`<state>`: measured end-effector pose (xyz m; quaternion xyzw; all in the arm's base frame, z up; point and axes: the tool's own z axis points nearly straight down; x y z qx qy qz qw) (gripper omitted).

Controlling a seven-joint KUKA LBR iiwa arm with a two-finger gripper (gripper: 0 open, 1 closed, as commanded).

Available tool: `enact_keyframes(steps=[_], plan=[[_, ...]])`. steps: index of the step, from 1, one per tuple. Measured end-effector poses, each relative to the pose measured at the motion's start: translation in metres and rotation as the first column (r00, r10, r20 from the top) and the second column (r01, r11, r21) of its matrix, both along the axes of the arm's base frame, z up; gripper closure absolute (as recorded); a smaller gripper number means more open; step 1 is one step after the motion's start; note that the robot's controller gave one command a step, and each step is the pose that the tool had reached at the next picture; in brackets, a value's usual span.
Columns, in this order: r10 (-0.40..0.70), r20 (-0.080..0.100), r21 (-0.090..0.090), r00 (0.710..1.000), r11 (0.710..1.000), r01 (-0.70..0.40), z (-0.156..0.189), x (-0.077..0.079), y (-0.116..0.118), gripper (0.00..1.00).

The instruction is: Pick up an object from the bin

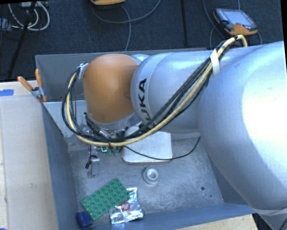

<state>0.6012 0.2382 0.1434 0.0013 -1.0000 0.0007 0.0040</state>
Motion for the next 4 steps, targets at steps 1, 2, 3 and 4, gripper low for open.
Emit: enact_keyframes(steps=[1,2,3,4], plan=[[0.377,0.003,0.002,0.926,0.926,-0.377,-0.076,-0.056,-0.003,0.00],[0.245,0.010,-0.002,0.970,0.970,-0.245,-0.043,-0.040,-0.078,0.00],[0.636,0.009,0.003,0.772,0.772,-0.636,-0.044,-0.063,-0.025,0.00],[0.787,0.005,0.004,0.617,0.617,-0.787,-0.075,-0.111,-0.019,0.00]])
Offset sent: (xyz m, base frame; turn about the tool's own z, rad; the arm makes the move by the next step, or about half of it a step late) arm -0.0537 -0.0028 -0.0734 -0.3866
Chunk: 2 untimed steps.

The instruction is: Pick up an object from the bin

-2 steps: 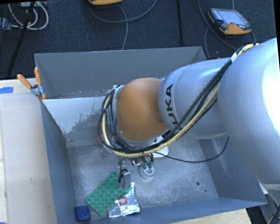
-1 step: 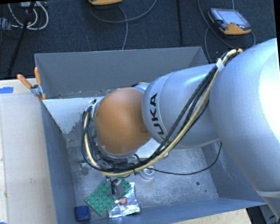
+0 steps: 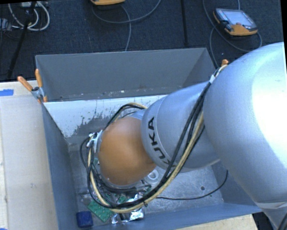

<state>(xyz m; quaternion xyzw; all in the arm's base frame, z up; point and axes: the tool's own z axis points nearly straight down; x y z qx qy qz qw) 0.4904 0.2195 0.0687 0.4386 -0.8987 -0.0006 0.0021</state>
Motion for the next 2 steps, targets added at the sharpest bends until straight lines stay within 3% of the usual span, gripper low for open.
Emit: enact_keyframes(steps=[1,2], plan=[[-0.007,0.002,0.001,1.000,1.000,0.007,-0.0004,0.0002,-0.0004,0.00],[-0.008,0.004,0.002,1.000,1.000,0.008,0.0000,0.0005,-0.0002,1.00]])
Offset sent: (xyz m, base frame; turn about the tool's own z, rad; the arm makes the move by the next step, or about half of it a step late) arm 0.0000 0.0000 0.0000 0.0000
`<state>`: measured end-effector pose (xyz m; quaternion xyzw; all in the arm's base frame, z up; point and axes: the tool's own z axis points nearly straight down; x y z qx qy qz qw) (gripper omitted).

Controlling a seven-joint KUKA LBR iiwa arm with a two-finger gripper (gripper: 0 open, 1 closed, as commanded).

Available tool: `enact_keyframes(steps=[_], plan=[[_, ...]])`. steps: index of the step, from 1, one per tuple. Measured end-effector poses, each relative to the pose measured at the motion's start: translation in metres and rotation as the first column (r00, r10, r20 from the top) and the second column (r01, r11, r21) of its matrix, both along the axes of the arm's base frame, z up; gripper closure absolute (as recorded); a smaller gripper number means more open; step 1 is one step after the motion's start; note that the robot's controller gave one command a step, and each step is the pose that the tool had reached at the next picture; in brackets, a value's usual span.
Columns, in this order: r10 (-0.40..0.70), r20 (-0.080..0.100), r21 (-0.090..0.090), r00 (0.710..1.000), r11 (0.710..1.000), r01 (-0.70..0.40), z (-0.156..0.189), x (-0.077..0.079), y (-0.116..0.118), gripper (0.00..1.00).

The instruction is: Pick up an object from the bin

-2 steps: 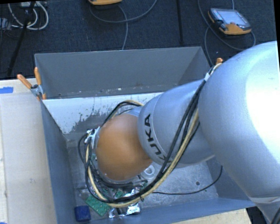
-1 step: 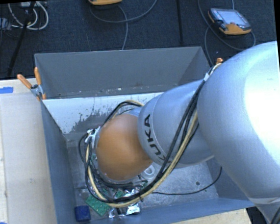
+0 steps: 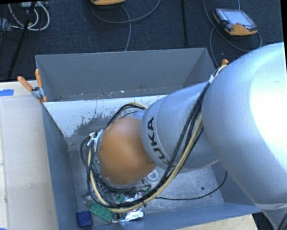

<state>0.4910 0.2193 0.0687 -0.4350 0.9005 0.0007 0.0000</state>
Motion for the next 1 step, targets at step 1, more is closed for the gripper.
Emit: enact_keyframes(steps=[1], plan=[[-0.006,0.003,0.001,1.000,1.000,0.006,0.0319,0.0006,0.0009,1.00]])
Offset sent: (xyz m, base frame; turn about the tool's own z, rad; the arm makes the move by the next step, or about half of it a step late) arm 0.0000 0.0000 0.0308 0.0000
